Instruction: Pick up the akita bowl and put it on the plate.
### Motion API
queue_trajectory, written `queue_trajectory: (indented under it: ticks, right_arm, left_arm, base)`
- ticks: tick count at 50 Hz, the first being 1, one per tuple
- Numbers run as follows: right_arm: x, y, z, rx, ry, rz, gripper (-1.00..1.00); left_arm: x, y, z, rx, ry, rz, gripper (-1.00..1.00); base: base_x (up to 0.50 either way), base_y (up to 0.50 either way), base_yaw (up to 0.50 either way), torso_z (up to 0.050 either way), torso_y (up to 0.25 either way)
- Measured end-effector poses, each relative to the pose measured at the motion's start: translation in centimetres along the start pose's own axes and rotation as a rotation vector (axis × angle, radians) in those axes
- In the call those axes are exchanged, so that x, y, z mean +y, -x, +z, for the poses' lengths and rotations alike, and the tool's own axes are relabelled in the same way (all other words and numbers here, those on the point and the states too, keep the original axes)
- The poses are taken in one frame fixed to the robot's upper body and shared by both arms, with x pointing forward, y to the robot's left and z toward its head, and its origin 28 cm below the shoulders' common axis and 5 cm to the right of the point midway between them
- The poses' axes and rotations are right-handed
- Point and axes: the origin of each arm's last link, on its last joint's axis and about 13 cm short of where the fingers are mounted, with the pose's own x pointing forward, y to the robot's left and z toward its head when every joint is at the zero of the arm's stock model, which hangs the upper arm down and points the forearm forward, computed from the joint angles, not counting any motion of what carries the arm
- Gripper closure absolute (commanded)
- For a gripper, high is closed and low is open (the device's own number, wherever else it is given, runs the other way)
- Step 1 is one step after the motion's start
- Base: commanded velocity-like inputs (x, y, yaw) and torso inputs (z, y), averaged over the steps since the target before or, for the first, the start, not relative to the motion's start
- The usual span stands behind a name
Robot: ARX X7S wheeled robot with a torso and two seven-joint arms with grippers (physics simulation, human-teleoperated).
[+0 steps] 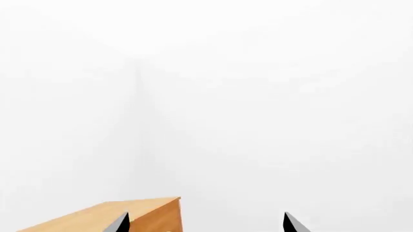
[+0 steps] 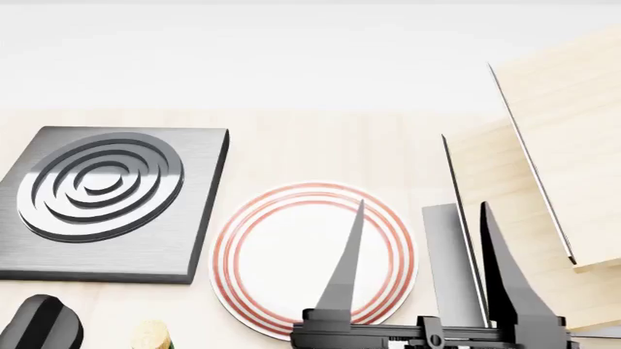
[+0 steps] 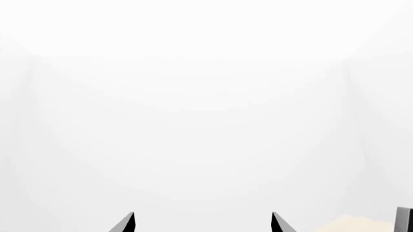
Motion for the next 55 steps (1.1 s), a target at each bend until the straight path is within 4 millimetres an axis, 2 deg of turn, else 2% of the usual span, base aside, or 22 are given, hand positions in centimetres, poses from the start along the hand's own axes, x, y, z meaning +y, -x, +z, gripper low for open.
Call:
queue_trajectory:
  ticks: [27, 38, 55]
  right_arm:
    - [0.2, -0.3, -0.9, 0.028, 0.009, 0.000, -1.00]
    - [0.2, -0.6, -1.6, 0.049, 0.014, -0.003, -1.00]
    - [0.2, -0.9, -2.4, 0.076, 0.022, -0.005, -1.00]
  left_arm:
    - [0.9, 0.3, 0.3, 0.333, -0.058, -0.120, -1.00]
    - [0.5, 0.4, 0.1, 0.555, -0.075, -0.212, -1.00]
    - [1.7, 1.0, 1.0, 0.793, -0.061, -0.278, -1.00]
  base:
    - [0.00, 0.00, 0.00, 0.000, 0.000]
    - [0.00, 0.00, 0.00, 0.000, 0.000]
    - [0.00, 0.00, 0.00, 0.000, 0.000]
